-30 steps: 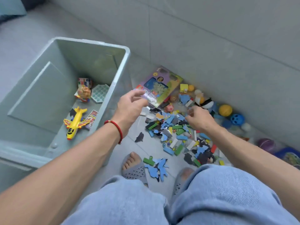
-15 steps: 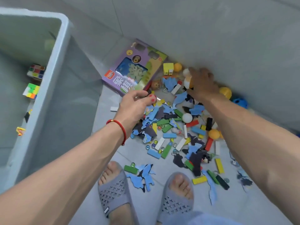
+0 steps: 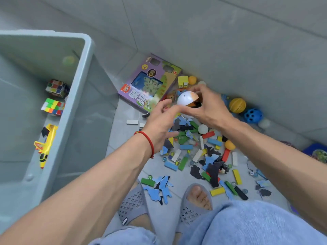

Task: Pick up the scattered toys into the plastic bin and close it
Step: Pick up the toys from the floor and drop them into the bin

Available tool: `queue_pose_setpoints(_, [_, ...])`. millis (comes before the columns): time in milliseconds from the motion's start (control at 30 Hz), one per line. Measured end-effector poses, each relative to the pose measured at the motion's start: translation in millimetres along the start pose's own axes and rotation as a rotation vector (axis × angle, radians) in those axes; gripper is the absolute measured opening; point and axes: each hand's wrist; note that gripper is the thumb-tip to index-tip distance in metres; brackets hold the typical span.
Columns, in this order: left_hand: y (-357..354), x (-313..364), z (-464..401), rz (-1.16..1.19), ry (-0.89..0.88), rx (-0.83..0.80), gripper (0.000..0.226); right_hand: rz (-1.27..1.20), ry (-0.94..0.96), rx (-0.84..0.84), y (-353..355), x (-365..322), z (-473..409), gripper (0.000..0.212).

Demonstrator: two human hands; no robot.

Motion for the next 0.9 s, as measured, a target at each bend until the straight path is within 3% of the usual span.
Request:
queue_pose_setpoints(67, [7,1,18,0.246,0.030,-0.131,0.044,-0.028,0.117,-0.112,-3,-39,24,0.055])
queue_pose_setpoints(133, [24,-3,39,0.418,-0.053,-0.152,0.039,0.041,0.253,-0.201,-11,-69,38,0.061])
queue_pose_setpoints(233, [69,-2,72,0.481,-0.220,0.049,0.040,-0.008,0.307,-0.276,-22,-103,51,0.072])
queue_pose_setpoints(400, [168,30,114,0.679,-0.373,0.390,0.055,0.045,0.313,-0.302,-22,-127,71,0.050])
queue_pose_setpoints(500, [206,45,126,0.787,-0.387,0.471,0.052,0.131,0.273,-0.298,-15,-121,85,0.040])
queue_pose_setpoints(567, [214,49,130,0.810,-0.363,0.460,0.033,0.167,0.234,-0.284,-11,-109,95,0.037])
queue_pose_setpoints(633, [208,48,131,0.765,-0.293,0.462,0.020,0.188,0.158,-0.258,-9,-90,106,0.034])
queue_pose_setpoints(767, [164,44,125,0.428,-0.248,0.407,0.007,0.253,-0.057,-0.239,-12,-34,123,0.033])
queue_pose_setpoints(833, [127,42,113,0.252,-0.285,0.404,0.011,0.258,-0.188,-0.219,-9,2,135,0.033])
queue_pose_setpoints(900, [84,37,100,0.092,-0.345,0.292,0.023,0.225,-0.333,-0.120,-3,37,147,0.029])
Point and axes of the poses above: each hand's wrist, its own z-axis away from the middle knuckle, its own y-axis out of the back of the hand, x = y × z, and after that the axes turned 2 degrees about -x, right-handed
